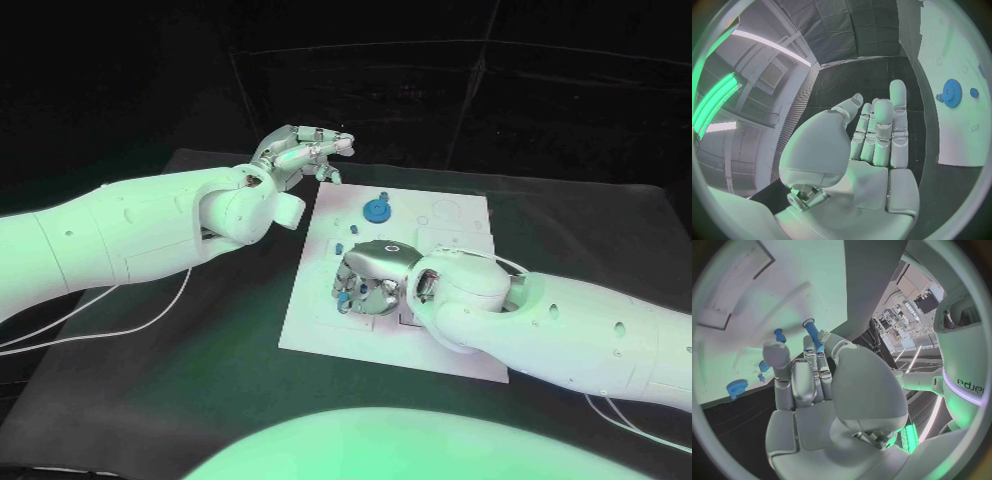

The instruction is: Assemble the parts on the task board

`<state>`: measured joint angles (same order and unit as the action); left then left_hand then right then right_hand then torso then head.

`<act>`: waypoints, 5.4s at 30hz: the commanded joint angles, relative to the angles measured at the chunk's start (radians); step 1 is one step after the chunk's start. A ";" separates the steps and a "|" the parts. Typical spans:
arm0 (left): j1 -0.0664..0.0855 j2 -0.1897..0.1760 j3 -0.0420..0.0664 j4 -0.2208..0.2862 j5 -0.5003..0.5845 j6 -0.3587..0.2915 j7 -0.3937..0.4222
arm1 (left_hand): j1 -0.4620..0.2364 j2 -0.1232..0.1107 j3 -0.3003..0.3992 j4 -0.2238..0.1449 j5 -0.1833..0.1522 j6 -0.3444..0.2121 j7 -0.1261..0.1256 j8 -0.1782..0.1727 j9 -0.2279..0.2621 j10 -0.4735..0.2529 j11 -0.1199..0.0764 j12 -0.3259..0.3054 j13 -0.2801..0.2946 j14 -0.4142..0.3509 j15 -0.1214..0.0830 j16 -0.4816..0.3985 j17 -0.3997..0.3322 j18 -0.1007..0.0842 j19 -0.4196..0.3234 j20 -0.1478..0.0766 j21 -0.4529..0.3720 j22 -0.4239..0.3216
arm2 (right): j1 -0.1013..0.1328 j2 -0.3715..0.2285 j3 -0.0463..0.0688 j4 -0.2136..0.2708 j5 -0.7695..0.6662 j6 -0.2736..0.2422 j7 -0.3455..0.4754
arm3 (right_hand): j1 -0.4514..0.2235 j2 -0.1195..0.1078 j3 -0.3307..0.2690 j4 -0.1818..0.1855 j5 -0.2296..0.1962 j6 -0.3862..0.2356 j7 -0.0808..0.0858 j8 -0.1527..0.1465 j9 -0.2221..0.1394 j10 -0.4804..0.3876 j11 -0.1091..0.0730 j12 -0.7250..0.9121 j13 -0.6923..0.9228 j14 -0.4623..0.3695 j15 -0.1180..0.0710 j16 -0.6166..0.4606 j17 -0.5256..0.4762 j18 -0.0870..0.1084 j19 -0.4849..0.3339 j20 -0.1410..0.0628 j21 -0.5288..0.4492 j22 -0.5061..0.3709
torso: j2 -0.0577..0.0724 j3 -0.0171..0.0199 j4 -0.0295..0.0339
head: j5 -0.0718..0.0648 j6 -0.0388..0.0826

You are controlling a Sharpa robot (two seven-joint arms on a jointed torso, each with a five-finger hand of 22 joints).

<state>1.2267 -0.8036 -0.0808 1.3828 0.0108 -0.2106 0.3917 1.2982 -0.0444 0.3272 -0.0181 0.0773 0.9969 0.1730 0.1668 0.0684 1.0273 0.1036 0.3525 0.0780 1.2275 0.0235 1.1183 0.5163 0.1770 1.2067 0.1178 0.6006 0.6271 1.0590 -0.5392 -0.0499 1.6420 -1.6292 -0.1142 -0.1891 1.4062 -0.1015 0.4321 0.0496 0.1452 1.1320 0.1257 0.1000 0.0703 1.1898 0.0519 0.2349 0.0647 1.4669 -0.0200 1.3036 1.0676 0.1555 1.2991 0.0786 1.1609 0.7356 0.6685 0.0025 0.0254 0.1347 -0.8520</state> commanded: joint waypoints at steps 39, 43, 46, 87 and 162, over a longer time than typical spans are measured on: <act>0.000 0.000 0.000 -0.002 0.001 0.020 -0.004 | 0.009 -0.003 0.001 -0.006 -0.001 -0.003 0.001 0.005 0.000 -0.007 0.001 0.006 -0.002 -0.008 -0.003 -0.004 -0.001 0.005 -0.002 0.002 -0.002 -0.001 | -0.006 -0.004 -0.002 0.002 -0.045 0.015 -0.003 | -0.001 0.001 0.007 -0.002 0.004 0.007 0.003 0.006 0.001 0.002 0.005 -0.005 0.000 0.026 -0.007 0.004 -0.001 -0.017 0.002 -0.001 0.003 0.000 | 0.000 0.0000 0.0000 | -0.002 -0.001; 0.000 0.000 0.000 -0.002 0.001 0.020 -0.004 | 0.009 -0.003 0.001 -0.006 -0.001 -0.003 0.001 0.005 0.000 -0.007 0.001 0.006 -0.002 -0.008 -0.003 -0.004 -0.001 0.005 -0.002 0.002 -0.002 -0.001 | -0.006 0.004 -0.002 -0.004 -0.046 0.030 -0.013 | -0.013 -0.007 0.011 -0.004 0.003 -0.007 0.010 -0.003 -0.003 -0.013 0.012 -0.021 -0.002 0.025 -0.002 0.004 -0.003 -0.017 -0.002 0.002 0.002 -0.002 | 0.000 -0.0003 0.0003 | -0.002 -0.001; 0.000 0.000 0.000 -0.002 0.001 0.021 -0.005 | 0.009 -0.003 0.001 -0.006 -0.001 -0.003 0.001 0.005 0.000 -0.007 0.001 0.006 -0.002 -0.008 -0.003 -0.004 -0.001 0.005 -0.002 0.002 -0.002 -0.001 | -0.006 0.011 -0.002 -0.011 -0.047 0.040 -0.024 | -0.024 -0.015 0.015 -0.005 0.002 -0.033 0.022 -0.019 -0.006 -0.033 0.022 -0.036 -0.002 0.025 0.006 0.007 -0.001 -0.017 -0.005 0.007 0.002 -0.005 | 0.000 -0.0004 0.0007 | -0.002 -0.001; -0.001 -0.007 -0.002 -0.009 0.001 0.020 -0.007 | 0.009 -0.002 0.001 -0.006 -0.001 -0.004 0.002 0.007 -0.001 -0.008 0.001 0.009 -0.002 -0.010 -0.003 -0.005 -0.005 0.005 -0.002 0.002 -0.003 -0.002 | 0.022 -0.175 0.020 0.142 0.092 -0.279 0.098 | -0.047 -0.046 -0.326 0.025 0.035 -0.241 0.030 -0.035 -0.003 -0.268 0.048 0.019 0.010 -0.007 0.029 -0.057 -0.112 0.012 -0.076 0.030 -0.114 -0.187 | -0.002 0.0014 -0.0021 | -0.035 0.022; -0.002 -0.040 -0.011 0.014 0.001 0.024 -0.012 | 0.009 -0.002 0.001 -0.006 -0.001 -0.004 0.001 0.008 0.000 -0.008 0.001 0.011 -0.002 -0.011 -0.003 -0.005 -0.006 0.005 -0.002 0.003 -0.004 -0.003 | -0.047 -0.448 0.005 0.209 0.126 0.013 -0.398 | -0.231 0.009 -0.605 0.242 0.161 -0.124 -0.050 0.307 0.096 0.144 -0.054 1.030 1.019 0.068 -0.051 0.186 0.312 -0.067 0.112 -0.044 0.184 0.327 | -0.001 -0.0005 -0.0138 | -0.183 0.048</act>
<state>1.2240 -0.8423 -0.0916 1.3959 0.0110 -0.2007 0.3765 1.2982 -0.0444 0.3272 -0.0181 0.0773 0.9969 0.1730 0.1707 0.0684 1.0273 0.1036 0.3592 0.0775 1.2239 0.0199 1.1183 0.5104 0.1769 1.2068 0.1178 0.6006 0.6253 1.0198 -0.9922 -0.0396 1.8560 -1.4782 -0.1399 -0.5763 1.1720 -0.1011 -0.1752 0.2927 0.3084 1.0164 0.0748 0.4072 0.1700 1.3327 -0.0018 1.2625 1.0817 1.4666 -0.0663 1.4870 1.3078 0.1085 1.4117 0.0338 1.3428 1.0613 0.6670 0.0018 0.0112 -0.0489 -0.8028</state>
